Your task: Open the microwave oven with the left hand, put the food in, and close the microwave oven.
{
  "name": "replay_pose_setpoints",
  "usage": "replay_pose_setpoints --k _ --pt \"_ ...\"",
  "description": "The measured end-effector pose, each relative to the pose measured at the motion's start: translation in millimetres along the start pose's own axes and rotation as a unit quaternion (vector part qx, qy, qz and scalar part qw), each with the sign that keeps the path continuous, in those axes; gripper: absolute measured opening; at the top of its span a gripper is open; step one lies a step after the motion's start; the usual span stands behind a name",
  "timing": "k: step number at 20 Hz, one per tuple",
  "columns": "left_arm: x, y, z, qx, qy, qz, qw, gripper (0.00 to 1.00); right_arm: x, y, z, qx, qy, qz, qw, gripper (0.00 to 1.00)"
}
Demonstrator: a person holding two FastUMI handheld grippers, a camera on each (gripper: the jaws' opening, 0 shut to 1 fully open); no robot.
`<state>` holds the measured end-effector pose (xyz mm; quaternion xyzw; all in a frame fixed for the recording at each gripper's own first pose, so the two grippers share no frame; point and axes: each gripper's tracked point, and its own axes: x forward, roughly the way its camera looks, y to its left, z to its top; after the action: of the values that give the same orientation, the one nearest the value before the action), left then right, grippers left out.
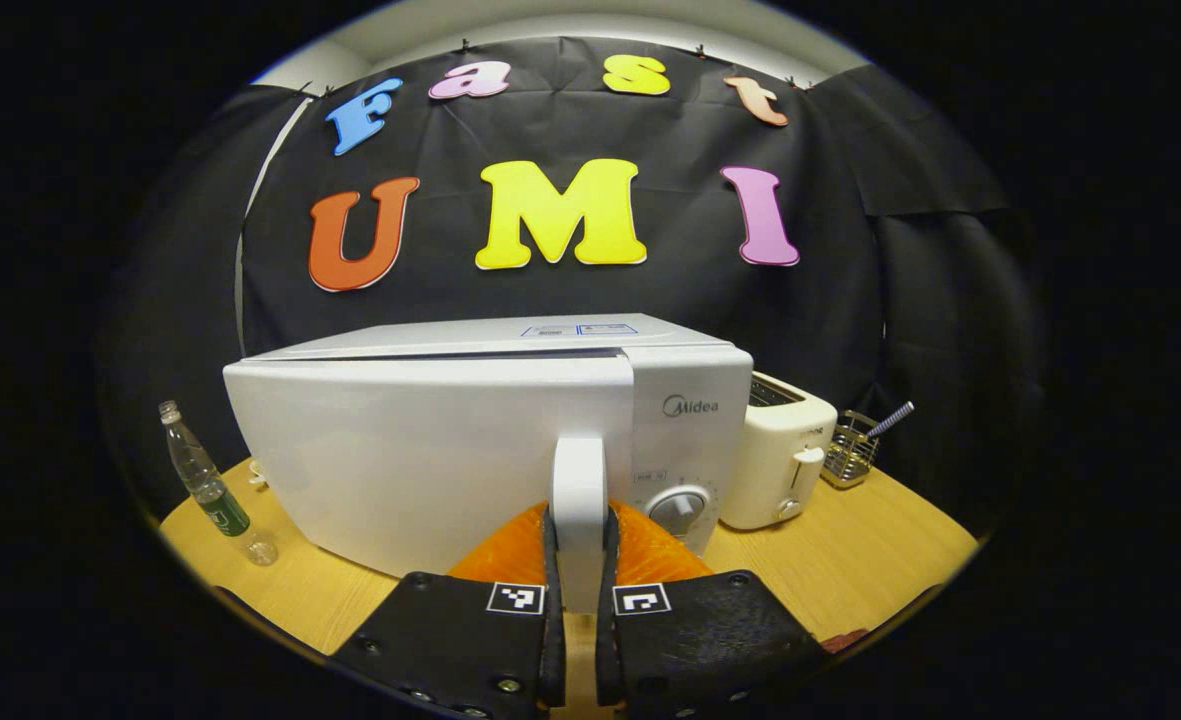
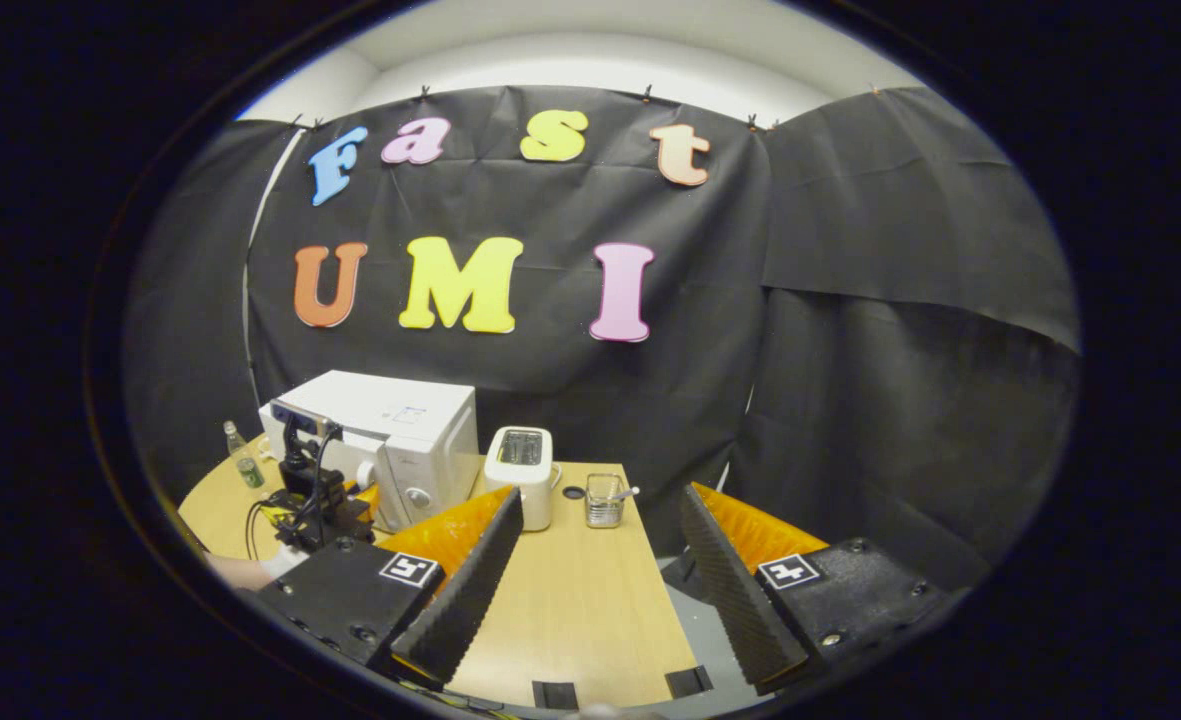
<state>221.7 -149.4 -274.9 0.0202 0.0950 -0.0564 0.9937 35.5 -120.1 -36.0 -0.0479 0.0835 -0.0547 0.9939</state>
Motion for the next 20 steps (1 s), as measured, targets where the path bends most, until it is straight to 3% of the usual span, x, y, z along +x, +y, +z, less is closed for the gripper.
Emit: replay_pose_setpoints --k 5,10,11,12,13,14,16,18,20 --pt "-68 24 -19 -0.016 0.046 -0.012 0.999 0.11 4 40 7 -0.021 -0.015 0.036 0.999 1.0" --pt "-121 62 -33 0.002 0.067 0.018 0.998 0.15 -6 82 8 -0.034 -0.025 0.077 0.996 0.96" --pt "-131 70 -34 0.001 0.072 0.024 0.997 0.17 -9 89 7 -0.033 -0.024 0.085 0.996 1.0" --pt "-141 77 -38 0.002 0.08 0.031 0.996 0.25 -12 96 6 -0.029 -0.025 0.09 0.995 1.0" --pt "-148 85 -39 0.006 0.084 0.037 0.996 0.19 -14 100 6 -0.026 -0.024 0.093 0.995 1.0" --pt "-155 93 -42 0.012 0.087 0.044 0.995 0.19 -16 106 6 -0.022 -0.025 0.095 0.995 1.0" --pt "-169 111 -42 0.027 0.087 0.057 0.994 0.25 -21 117 3 -0.018 -0.024 0.102 0.994 1.0" --pt "-178 130 -37 0.042 0.077 0.068 0.994 0.4 -24 127 2 -0.021 -0.025 0.109 0.994 1.0" --pt "-187 142 -37 0.048 0.077 0.068 0.994 0.6 -27 137 -1 -0.018 -0.022 0.118 0.993 1.0"
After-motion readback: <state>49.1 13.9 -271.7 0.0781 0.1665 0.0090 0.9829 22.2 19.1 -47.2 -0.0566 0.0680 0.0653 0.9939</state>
